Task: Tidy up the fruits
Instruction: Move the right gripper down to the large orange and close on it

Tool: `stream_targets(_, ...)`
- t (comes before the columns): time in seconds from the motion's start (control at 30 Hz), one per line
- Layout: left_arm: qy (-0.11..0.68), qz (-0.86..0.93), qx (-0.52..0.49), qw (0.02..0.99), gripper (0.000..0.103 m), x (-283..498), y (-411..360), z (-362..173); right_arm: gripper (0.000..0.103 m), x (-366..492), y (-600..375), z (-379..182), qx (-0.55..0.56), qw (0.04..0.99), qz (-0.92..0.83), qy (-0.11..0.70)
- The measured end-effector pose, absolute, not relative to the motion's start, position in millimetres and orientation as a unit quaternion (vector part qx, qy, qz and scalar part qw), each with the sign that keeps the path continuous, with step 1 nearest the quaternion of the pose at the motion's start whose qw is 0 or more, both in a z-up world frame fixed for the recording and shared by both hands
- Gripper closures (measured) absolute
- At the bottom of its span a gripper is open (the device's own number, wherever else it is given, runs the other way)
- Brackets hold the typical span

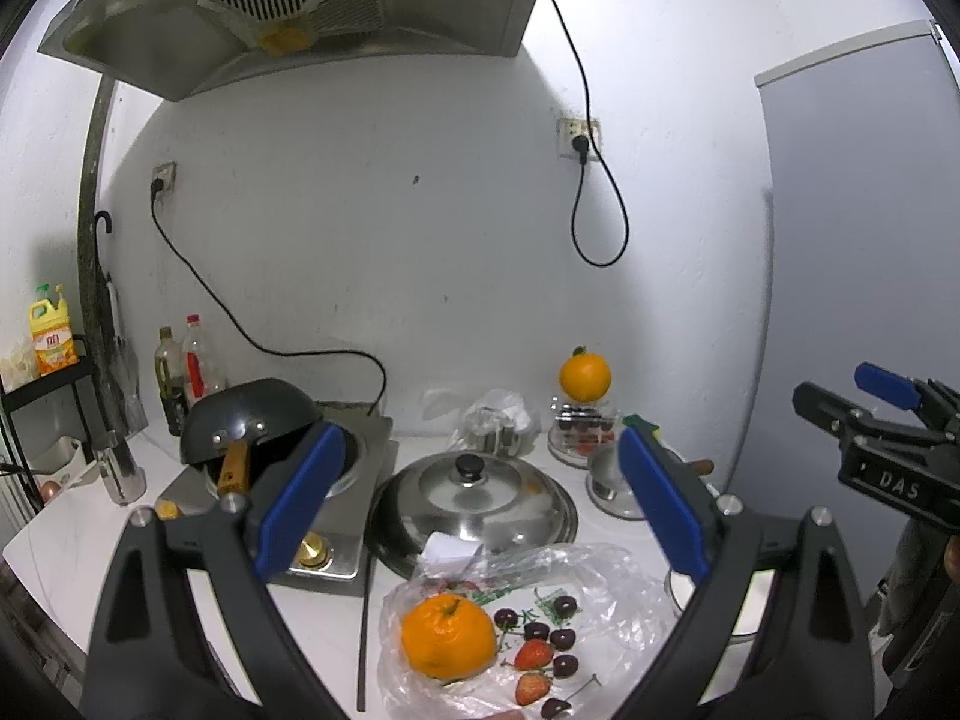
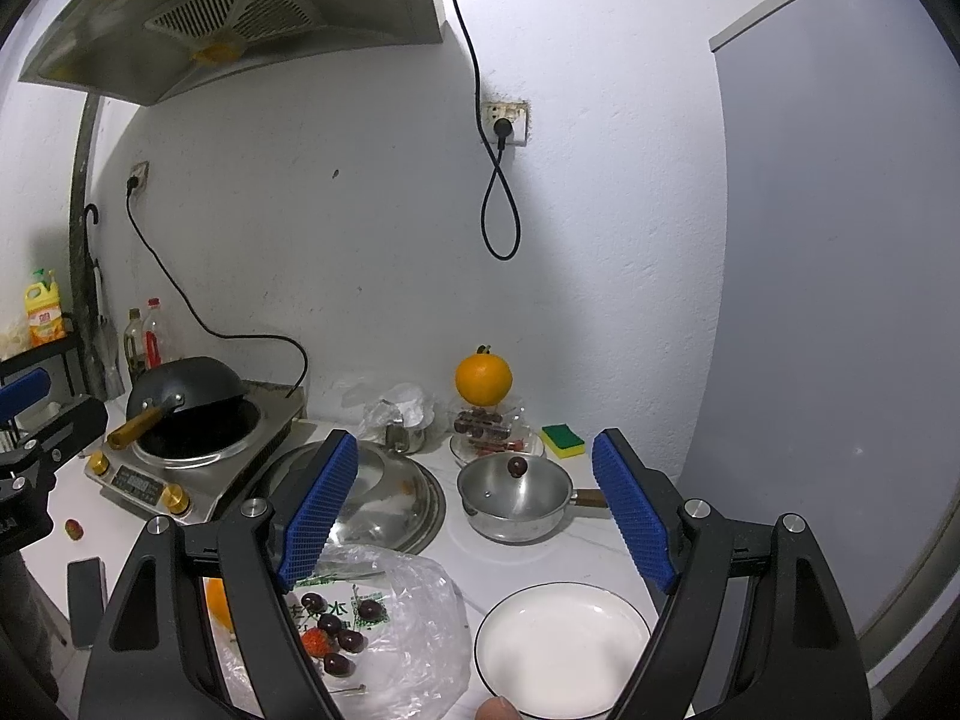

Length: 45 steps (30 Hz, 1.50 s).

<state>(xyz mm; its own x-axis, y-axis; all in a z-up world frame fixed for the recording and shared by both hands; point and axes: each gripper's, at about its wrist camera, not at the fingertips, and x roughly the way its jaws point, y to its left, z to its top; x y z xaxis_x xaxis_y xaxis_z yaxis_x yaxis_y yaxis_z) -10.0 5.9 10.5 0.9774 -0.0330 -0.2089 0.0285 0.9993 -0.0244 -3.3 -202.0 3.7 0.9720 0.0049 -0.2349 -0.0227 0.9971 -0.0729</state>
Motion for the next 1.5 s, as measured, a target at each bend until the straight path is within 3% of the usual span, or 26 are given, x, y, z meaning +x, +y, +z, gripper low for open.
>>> stream_targets(0.37, 0.142, -0.008, -0.011, 0.990, 0.009, 6.8, 14.6, -15.0, 0.020, 13.0, -191.0, -18.7, -0.052, 0.989, 0.033, 0.135)
stream_targets(1.5, 0.311, 0.039, -0.055, 0.948, 0.012, 49.5, 88.6, -166.0, 0.020, 86.1, -116.5, -148.3, -0.075, 0.943, 0.165, 0.280)
